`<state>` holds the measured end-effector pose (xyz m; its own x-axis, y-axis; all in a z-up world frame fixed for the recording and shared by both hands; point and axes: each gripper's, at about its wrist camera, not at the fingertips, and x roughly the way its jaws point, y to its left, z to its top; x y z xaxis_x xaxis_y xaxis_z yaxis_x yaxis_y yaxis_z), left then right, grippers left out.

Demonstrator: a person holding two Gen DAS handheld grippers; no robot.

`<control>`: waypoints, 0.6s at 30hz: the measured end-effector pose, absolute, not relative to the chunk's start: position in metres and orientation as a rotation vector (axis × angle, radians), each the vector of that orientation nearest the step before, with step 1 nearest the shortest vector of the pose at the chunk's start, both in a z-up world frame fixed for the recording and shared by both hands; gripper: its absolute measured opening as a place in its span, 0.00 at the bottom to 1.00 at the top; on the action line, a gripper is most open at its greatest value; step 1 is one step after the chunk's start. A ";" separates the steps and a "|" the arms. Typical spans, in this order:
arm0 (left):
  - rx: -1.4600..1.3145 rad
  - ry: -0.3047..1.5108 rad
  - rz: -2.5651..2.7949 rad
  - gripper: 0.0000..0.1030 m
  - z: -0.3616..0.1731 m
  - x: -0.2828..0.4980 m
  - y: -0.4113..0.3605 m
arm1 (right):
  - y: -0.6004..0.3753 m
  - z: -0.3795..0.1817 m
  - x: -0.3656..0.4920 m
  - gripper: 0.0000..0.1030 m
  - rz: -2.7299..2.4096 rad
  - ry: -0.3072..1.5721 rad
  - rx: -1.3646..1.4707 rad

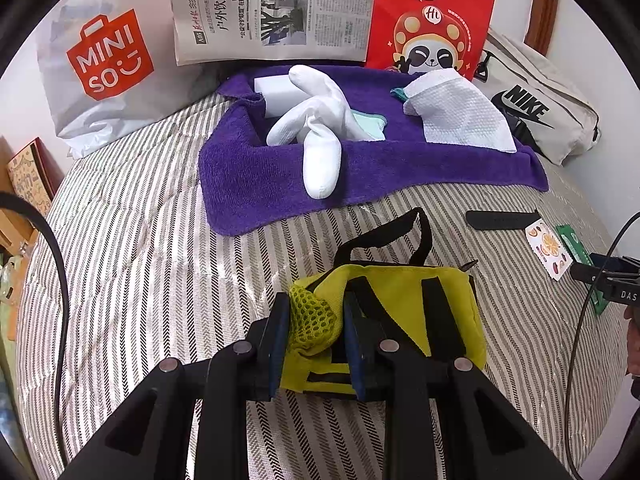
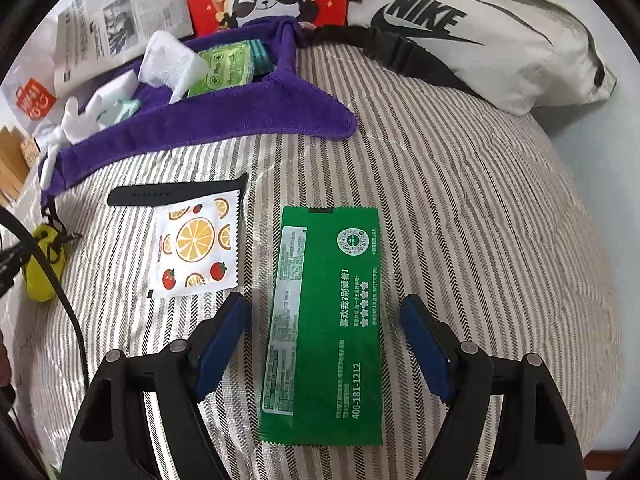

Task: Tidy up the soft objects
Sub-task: 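Grasp the green snack packet with the right gripper while the left holds the yellow bag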

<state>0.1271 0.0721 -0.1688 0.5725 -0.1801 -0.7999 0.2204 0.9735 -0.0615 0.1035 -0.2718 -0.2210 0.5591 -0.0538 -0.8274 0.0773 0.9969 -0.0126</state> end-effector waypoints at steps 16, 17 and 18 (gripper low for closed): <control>0.040 0.940 -0.252 0.23 -0.169 0.126 0.071 | -0.303 -0.216 0.091 0.17 -0.073 0.936 0.163; 0.036 0.942 -0.258 0.22 -0.168 0.125 0.071 | -0.305 -0.216 0.091 0.17 -0.047 0.936 0.191; 0.032 0.943 -0.261 0.22 -0.168 0.124 0.071 | -0.305 -0.215 0.090 0.17 -0.035 0.933 0.197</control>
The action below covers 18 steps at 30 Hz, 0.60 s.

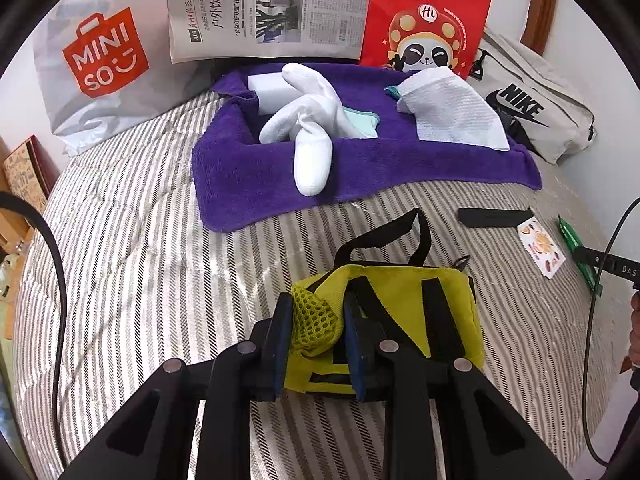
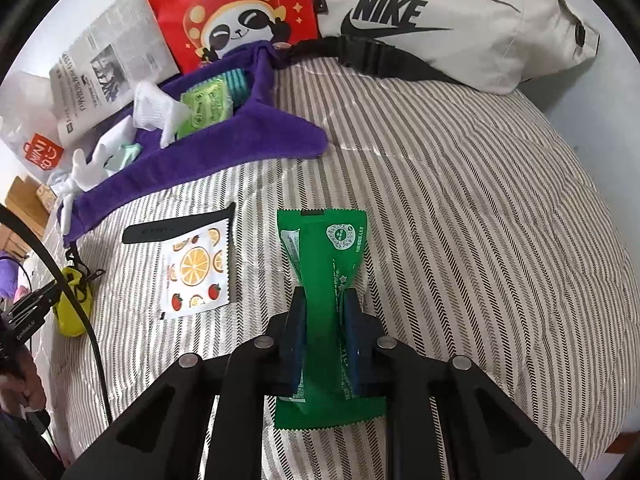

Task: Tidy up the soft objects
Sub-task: 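Grasp the green snack packet with the right gripper while the left holds the yellow bag, then carry the green packet toward the towel with the right gripper while the left holds the bag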

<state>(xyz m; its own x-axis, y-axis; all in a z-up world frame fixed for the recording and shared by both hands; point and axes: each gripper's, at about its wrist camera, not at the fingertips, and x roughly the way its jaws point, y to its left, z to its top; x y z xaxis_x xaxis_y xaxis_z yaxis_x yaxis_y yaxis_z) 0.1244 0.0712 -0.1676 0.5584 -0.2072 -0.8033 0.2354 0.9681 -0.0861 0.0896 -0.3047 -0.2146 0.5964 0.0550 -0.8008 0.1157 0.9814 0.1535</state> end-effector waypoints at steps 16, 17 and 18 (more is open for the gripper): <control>0.006 0.923 -0.290 0.22 -0.146 0.116 0.077 | -0.292 -0.170 0.101 0.17 0.031 0.863 0.185; 0.002 0.921 -0.293 0.22 -0.143 0.116 0.078 | -0.290 -0.168 0.103 0.17 0.036 0.858 0.181; -0.001 0.916 -0.292 0.22 -0.141 0.116 0.079 | -0.286 -0.164 0.106 0.17 0.047 0.853 0.173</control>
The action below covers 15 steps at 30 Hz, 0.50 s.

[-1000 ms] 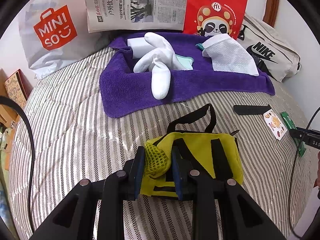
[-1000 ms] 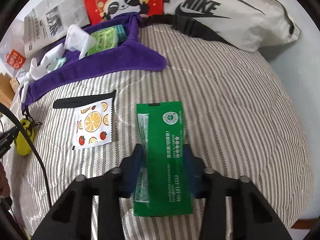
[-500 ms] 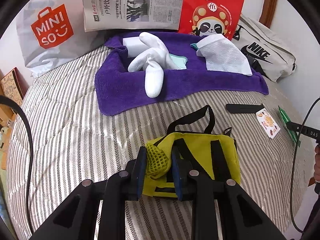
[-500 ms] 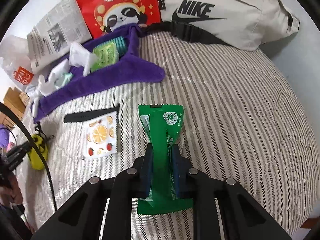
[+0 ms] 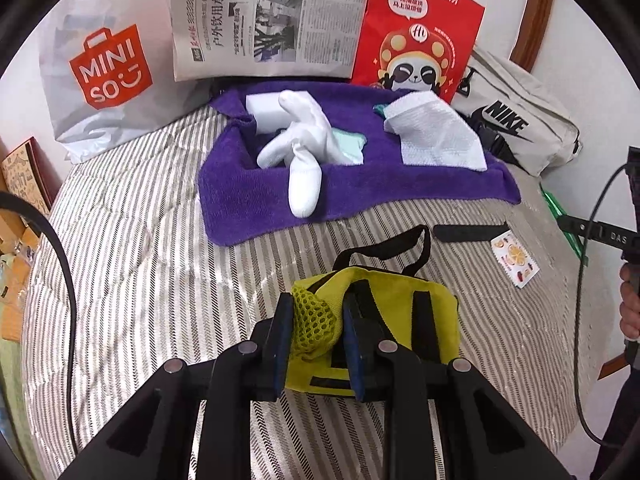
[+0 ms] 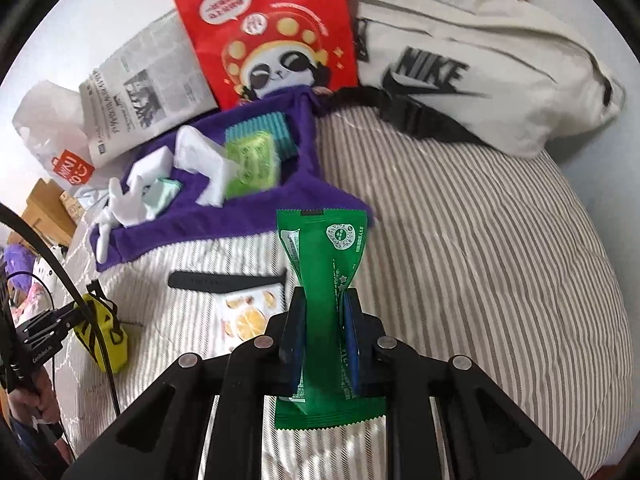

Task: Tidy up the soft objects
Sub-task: 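Carry the green packet toward the towel with the right gripper while the left holds the bag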

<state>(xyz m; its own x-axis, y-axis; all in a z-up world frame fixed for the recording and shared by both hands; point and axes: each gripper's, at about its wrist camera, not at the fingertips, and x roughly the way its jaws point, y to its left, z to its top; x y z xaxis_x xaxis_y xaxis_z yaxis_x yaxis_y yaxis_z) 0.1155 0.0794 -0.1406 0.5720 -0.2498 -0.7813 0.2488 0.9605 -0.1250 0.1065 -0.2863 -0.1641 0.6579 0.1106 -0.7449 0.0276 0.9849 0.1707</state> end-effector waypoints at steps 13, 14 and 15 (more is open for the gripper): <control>-0.027 0.852 -0.305 0.22 -0.106 0.130 0.086 | -0.236 -0.117 0.161 0.17 0.172 0.781 0.090; -0.025 0.848 -0.302 0.22 -0.104 0.131 0.087 | -0.231 -0.114 0.166 0.17 0.181 0.778 0.082; -0.024 0.843 -0.292 0.22 -0.102 0.134 0.090 | -0.226 -0.109 0.172 0.17 0.193 0.774 0.073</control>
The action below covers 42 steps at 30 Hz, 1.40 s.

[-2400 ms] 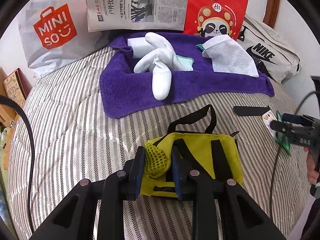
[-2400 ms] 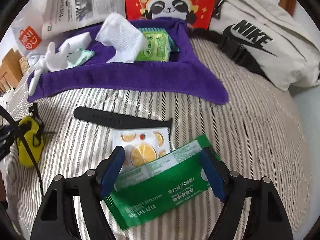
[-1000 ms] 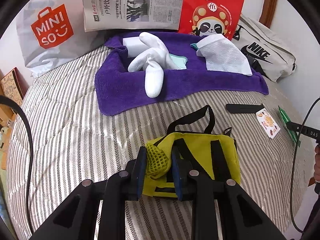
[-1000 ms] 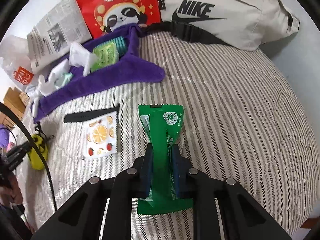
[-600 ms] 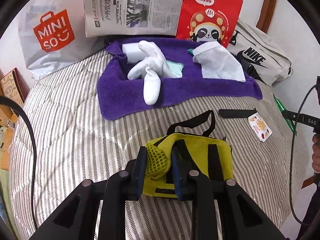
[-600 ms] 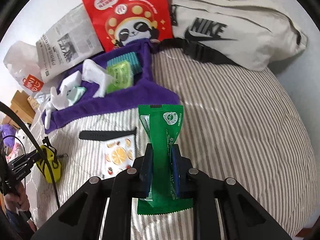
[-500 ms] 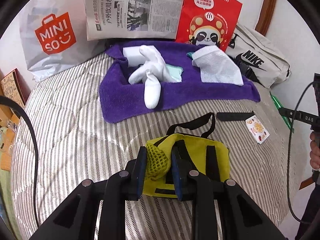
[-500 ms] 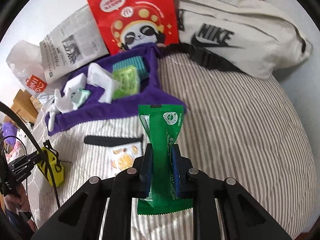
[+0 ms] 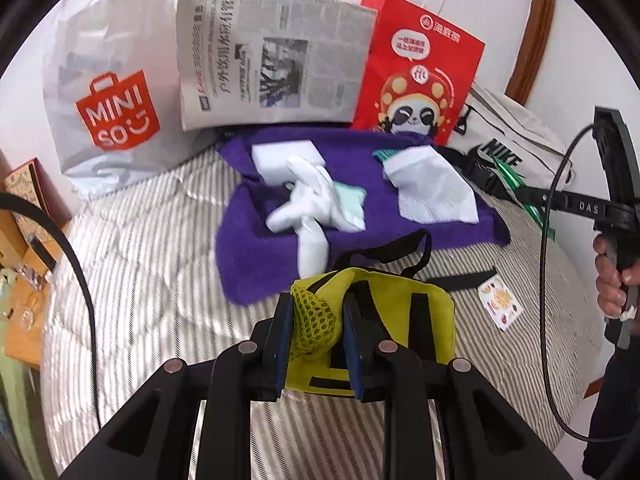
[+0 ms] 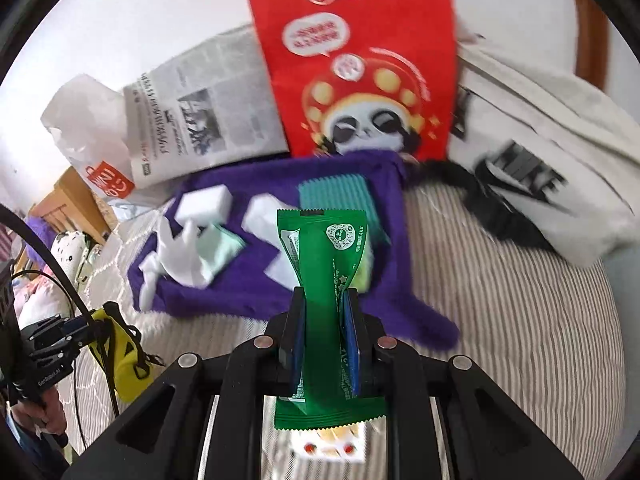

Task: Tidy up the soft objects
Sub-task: 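Carry the green packet toward the towel with the right gripper while the left holds the bag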

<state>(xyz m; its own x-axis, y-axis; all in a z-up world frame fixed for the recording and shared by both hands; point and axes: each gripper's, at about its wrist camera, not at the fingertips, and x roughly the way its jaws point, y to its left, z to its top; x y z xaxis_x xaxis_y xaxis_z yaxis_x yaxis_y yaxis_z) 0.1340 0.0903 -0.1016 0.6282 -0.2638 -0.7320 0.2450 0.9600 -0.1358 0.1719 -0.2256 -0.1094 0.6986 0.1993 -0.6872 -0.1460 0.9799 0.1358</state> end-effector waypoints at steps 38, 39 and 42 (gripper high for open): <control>-0.093 0.829 -0.134 0.22 -0.114 0.166 0.187 | -0.072 -0.168 0.362 0.38 0.318 1.004 -0.128; -0.090 0.829 -0.134 0.22 -0.114 0.166 0.186 | -0.069 -0.162 0.357 0.38 0.332 0.997 -0.124; -0.084 0.830 -0.127 0.22 -0.111 0.165 0.184 | -0.071 -0.146 0.343 0.41 0.372 0.973 -0.114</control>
